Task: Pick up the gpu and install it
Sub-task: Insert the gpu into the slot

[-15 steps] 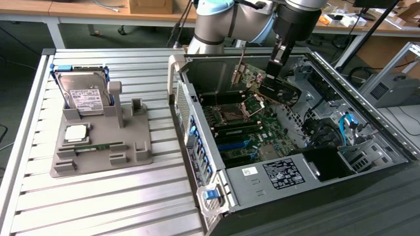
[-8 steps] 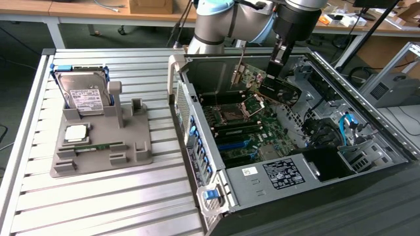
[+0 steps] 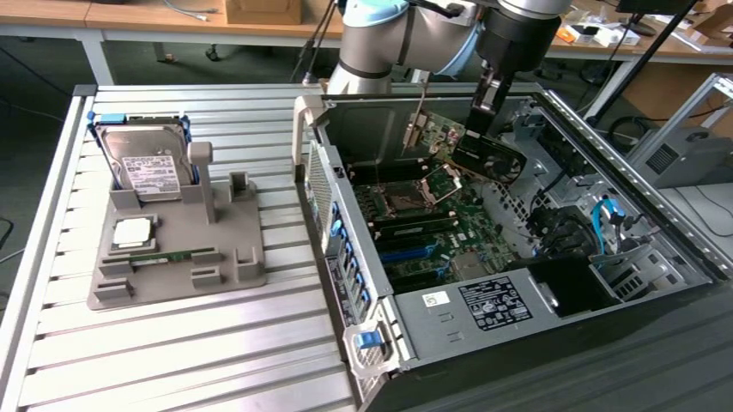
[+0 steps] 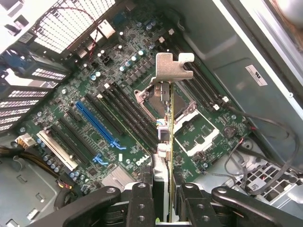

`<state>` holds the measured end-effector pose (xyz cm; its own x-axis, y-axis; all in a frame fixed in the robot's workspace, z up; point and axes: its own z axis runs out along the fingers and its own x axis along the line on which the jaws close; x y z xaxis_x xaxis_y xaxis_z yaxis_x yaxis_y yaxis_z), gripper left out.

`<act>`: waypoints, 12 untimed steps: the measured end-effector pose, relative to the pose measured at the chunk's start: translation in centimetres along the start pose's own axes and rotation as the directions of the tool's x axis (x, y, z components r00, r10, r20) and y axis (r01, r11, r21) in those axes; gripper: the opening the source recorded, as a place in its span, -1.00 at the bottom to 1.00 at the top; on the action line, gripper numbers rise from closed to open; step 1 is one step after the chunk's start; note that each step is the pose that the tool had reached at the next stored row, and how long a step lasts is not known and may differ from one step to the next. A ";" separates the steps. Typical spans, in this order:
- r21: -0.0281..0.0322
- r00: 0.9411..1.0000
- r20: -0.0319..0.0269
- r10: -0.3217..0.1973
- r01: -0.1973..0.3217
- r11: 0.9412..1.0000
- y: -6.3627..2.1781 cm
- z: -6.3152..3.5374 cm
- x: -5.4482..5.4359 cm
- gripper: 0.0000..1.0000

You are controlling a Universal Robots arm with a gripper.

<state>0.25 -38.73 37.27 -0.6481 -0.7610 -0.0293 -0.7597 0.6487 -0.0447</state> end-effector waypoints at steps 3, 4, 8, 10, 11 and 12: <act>0.000 1.000 0.000 -0.008 0.008 1.000 0.00 0.00 0.0 -0.47; 0.000 1.000 0.000 -0.011 0.011 1.000 0.00 0.00 0.0 -0.47; -0.001 1.000 0.001 -0.020 0.020 1.000 0.00 0.00 0.0 -0.47; -0.001 1.000 0.001 -0.025 0.025 1.000 0.00 0.00 0.0 -0.47; -0.001 1.000 0.001 -0.027 0.027 1.000 0.00 0.00 0.0 -0.47; -0.001 1.000 0.001 -0.029 0.029 1.000 0.00 0.00 0.0 -0.47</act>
<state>0.26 -38.73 37.27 -0.6254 -0.7797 -0.0293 -0.7785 0.6261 -0.0447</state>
